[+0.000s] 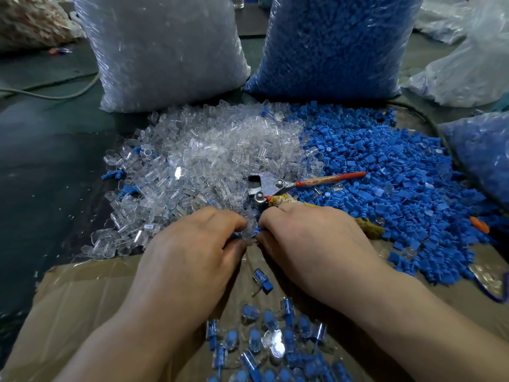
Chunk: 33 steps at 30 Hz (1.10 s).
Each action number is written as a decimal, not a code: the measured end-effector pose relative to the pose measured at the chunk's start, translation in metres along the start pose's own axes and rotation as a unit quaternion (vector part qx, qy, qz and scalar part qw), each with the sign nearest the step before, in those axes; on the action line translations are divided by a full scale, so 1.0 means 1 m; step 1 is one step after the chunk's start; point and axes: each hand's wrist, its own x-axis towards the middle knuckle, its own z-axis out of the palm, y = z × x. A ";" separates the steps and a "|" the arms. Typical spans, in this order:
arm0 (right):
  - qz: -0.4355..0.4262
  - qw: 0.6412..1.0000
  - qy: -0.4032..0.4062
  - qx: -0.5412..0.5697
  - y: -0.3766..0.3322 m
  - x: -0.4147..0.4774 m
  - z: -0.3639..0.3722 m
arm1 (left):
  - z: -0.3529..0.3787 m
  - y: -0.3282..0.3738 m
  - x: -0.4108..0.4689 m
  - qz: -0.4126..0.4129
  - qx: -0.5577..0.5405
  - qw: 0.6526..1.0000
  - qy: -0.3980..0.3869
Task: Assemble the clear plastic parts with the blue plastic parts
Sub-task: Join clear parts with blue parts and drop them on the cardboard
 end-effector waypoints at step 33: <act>0.099 0.849 0.064 0.514 -0.002 -0.012 -0.009 | 0.003 0.009 -0.006 -0.042 -0.342 0.937 0.061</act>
